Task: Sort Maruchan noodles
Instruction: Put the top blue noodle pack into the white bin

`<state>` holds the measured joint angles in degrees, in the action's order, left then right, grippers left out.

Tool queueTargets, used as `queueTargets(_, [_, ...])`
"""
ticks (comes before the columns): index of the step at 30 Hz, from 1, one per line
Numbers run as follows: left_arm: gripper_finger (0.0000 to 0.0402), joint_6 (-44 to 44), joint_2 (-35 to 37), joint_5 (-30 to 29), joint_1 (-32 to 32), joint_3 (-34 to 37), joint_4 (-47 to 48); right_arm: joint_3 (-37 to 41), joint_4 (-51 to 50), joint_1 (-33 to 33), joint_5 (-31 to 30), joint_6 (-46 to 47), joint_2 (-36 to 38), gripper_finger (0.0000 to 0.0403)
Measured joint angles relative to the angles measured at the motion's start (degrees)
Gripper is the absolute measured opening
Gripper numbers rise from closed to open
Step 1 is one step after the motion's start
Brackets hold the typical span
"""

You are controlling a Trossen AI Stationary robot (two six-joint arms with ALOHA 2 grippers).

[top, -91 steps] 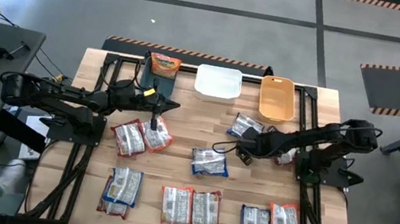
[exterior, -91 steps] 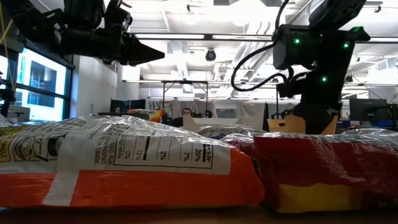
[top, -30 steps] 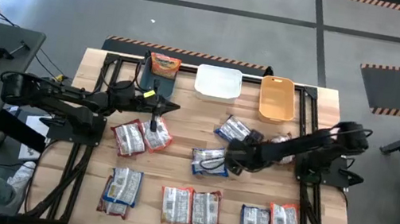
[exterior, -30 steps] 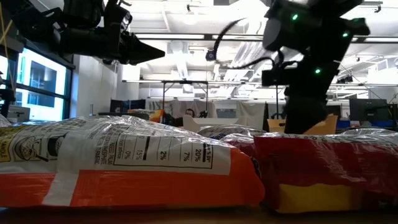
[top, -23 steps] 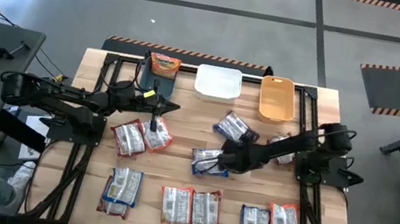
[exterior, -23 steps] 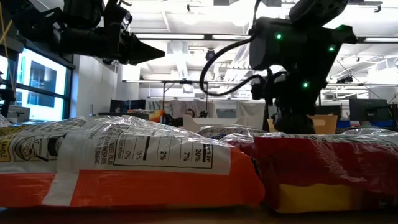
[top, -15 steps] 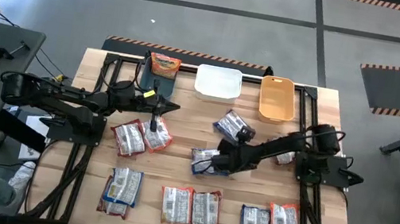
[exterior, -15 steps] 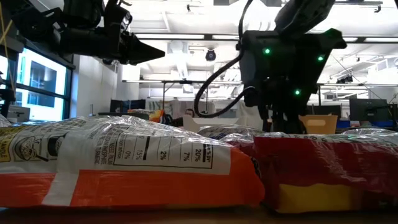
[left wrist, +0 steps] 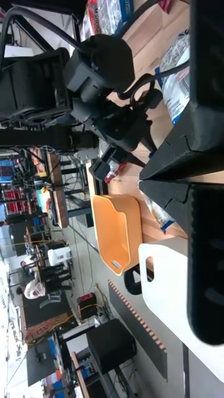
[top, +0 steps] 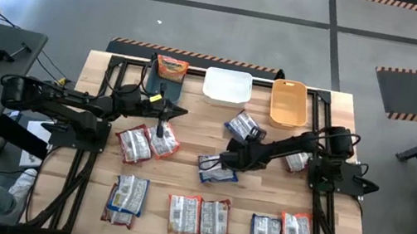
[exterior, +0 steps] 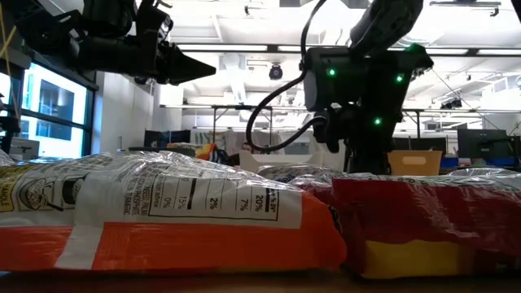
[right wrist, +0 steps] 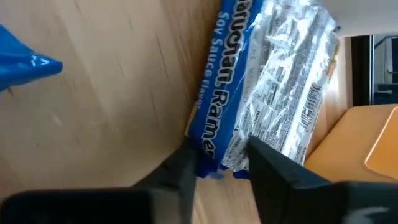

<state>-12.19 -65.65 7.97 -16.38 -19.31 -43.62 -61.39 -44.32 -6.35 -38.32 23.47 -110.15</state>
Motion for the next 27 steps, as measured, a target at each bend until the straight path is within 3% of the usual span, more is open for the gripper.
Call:
queueTargets(4, [0.0000, 0.00, 0.01, 0.00, 0.00, 0.00, 0.00, -1.63, -1.77, 0.04, 0.92, -1.06, -0.08, 0.0034])
queueTargets(8, [0.0000, 0.00, 0.01, 0.00, 0.00, 0.00, 0.02, -3.87, -2.99, 0.05, 2.73, -1.99, 0.35, 0.0004])
queueTargets(19, [0.0000, 0.00, 0.00, 0.00, 0.00, 0.00, 0.04, -5.00, -0.75, 2.32, 9.98, -2.93, 9.09, 0.0000])
queueTargets(27, [0.0000, 0.00, 0.00, 0.00, 0.00, 0.00, 0.04, -4.07, 5.44, 6.12, 9.91, -2.16, 19.02, 0.0000])
